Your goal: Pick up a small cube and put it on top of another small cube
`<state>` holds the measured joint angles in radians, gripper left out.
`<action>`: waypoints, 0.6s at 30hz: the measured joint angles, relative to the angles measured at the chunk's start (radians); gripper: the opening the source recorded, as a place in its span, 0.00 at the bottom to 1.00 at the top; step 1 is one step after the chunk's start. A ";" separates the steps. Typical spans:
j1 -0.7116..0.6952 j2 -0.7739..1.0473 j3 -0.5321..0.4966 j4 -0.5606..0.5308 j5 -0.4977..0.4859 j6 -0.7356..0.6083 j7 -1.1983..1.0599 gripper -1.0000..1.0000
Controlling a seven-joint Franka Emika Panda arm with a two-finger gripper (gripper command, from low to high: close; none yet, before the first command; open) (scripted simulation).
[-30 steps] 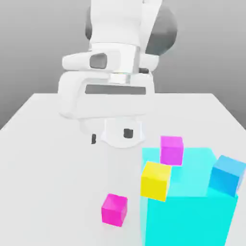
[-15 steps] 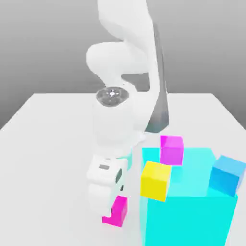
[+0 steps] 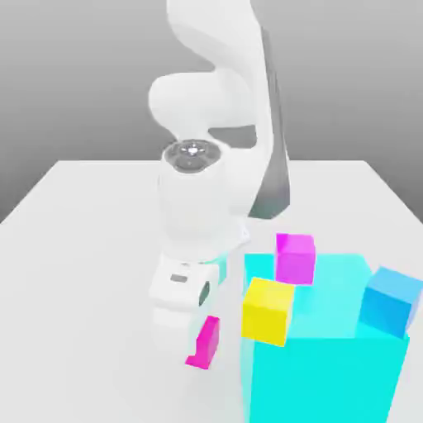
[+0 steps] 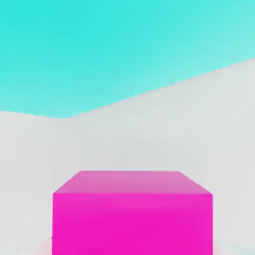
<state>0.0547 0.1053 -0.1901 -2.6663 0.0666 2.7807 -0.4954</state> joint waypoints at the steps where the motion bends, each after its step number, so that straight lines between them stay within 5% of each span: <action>1: -0.017 -0.002 -0.023 0.030 0.005 -0.026 0.044 0.00; 18: 0.170 -0.084 0.033 0.638 -0.007 -0.694 0.614 0.00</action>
<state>0.2246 0.0212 -0.1574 -2.0280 0.0597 2.0867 0.1187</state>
